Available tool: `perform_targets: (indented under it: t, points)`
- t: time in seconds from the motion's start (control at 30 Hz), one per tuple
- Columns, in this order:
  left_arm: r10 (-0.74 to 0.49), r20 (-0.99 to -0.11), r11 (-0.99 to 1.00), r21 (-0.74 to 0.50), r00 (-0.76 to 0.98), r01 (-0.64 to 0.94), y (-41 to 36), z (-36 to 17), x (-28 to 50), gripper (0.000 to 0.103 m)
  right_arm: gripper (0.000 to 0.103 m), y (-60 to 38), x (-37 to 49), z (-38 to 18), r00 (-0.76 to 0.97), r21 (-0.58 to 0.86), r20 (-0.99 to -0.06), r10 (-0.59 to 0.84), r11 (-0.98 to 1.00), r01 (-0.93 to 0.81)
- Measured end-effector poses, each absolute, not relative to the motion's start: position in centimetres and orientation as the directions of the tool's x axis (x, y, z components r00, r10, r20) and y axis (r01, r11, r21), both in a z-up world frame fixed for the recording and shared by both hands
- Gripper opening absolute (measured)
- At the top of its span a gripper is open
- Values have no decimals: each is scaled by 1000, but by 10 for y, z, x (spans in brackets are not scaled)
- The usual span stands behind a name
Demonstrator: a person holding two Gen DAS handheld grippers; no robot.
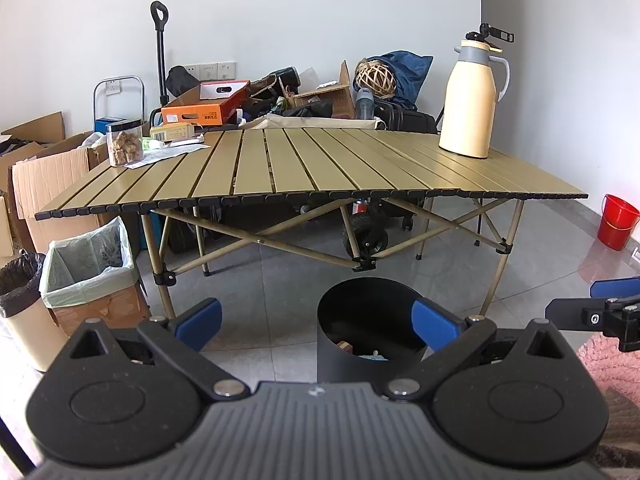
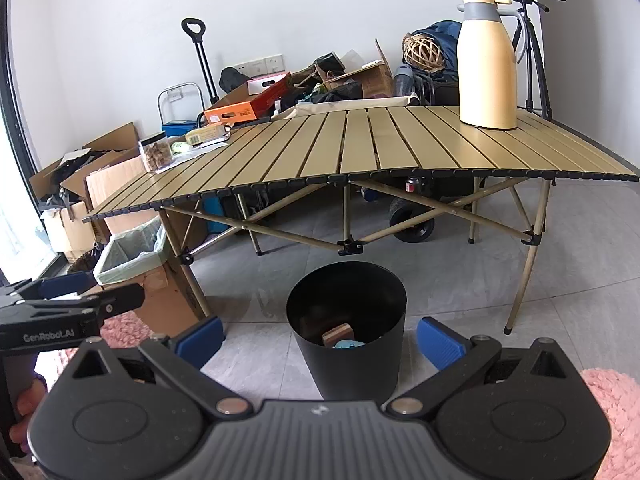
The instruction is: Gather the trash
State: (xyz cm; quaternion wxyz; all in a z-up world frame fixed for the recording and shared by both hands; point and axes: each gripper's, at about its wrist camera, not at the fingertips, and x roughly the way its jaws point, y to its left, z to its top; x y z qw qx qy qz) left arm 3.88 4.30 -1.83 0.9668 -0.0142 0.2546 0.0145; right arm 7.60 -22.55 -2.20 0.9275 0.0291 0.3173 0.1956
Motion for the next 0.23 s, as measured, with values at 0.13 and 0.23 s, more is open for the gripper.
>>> perform_targets:
  t: [0.13, 0.23]
  points:
    - [20, -490, 999, -18, 872, -33, 42, -18, 39, 103, 103, -225, 76, -22, 722, 177, -577, 381, 922, -344]
    - [13, -492, 999, -20, 870, -26, 42, -18, 39, 103, 103, -225, 77, -22, 721, 178, -578, 381, 922, -345]
